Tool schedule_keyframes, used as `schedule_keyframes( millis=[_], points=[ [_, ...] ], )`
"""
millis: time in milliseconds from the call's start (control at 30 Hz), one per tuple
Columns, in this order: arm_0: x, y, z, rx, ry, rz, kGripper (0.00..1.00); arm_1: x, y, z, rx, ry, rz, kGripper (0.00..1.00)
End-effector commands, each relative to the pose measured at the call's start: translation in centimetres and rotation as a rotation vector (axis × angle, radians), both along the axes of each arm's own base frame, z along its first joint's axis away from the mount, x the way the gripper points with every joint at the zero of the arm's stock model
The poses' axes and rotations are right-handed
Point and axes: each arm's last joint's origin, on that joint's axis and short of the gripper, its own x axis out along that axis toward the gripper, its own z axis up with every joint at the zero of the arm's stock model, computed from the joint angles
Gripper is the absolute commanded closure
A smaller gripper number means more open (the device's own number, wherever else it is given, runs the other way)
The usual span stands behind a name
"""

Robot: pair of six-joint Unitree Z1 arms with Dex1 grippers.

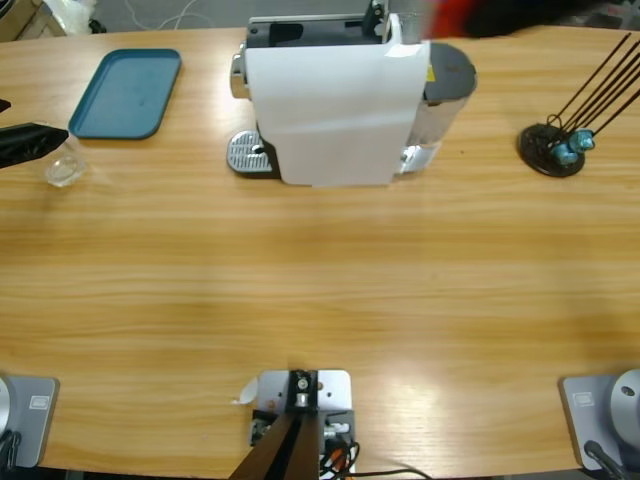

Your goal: Pour coffee

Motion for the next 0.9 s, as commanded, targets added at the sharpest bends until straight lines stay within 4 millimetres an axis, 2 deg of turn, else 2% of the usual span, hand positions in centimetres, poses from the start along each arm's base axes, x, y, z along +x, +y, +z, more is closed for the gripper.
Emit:
schedule_keyframes(
  millis=[33,133,200,300,467,633,800,900],
  points=[
    [-0.4,0.2,-1.1,0.022,0.016,-0.01,0.055,4.9,10.0,-4.9,-0.134,0.019,0.093,1.0],
    [-0.4,0.2,-1.1,0.022,0.016,-0.01,0.055,5.9,11.7,-5.3,-0.14,-0.002,0.106,1.0],
    [-0.4,0.2,-1.1,0.024,0.018,-0.01,0.055,6.9,12.0,-5.6,-0.148,-0.012,0.097,1.0],
    [-0.3,0.2,-1.2,0.025,0.019,-0.01,0.055,8.5,11.3,-5.7,-0.156,-0.019,0.066,1.0],
    [-0.1,0.0,-1.3,0.032,0.028,-0.011,0.055,11.2,9.6,-4.7,-0.138,-0.048,0.003,1.0],
    [-0.1,0.0,-1.3,0.033,0.03,-0.011,0.055,12.8,10.3,-5.4,-0.147,-0.044,-0.006,1.0],
    [0.0,-0.1,-1.5,0.039,0.035,-0.012,0.055,13.6,11.1,-6.7,-0.168,-0.023,0.0,1.0],
    [0.1,-0.1,-1.5,0.043,0.04,-0.012,0.055,14.2,10.8,-6.9,-0.163,-0.009,-0.005,1.0]
  ],
)
